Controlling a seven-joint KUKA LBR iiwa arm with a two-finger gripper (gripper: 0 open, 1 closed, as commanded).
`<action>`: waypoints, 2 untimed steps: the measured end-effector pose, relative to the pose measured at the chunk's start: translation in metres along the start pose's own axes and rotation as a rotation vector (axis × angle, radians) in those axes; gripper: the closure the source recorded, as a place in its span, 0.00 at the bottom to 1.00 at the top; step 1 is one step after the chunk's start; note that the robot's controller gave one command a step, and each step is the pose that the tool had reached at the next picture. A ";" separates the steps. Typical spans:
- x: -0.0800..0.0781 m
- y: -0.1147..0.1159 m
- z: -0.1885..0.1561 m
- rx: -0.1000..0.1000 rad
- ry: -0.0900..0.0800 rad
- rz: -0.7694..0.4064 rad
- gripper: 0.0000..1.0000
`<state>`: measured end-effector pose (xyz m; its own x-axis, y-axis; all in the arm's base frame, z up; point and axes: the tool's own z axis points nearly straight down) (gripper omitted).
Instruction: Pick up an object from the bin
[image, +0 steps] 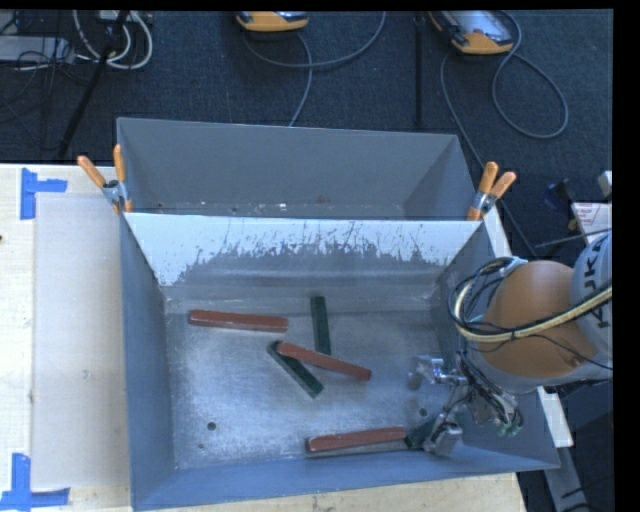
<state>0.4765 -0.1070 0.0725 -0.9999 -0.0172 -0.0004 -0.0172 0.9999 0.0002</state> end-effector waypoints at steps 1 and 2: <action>0.000 0.001 -0.003 0.000 0.001 -0.005 1.00; -0.019 -0.029 -0.103 0.003 -0.009 -0.018 1.00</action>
Offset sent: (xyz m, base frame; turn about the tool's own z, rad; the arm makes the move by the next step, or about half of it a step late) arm 0.0000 0.0000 0.0000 0.0000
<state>0.4960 -0.1353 0.1754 -0.9993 -0.0356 -0.0090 -0.0356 0.9994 -0.0030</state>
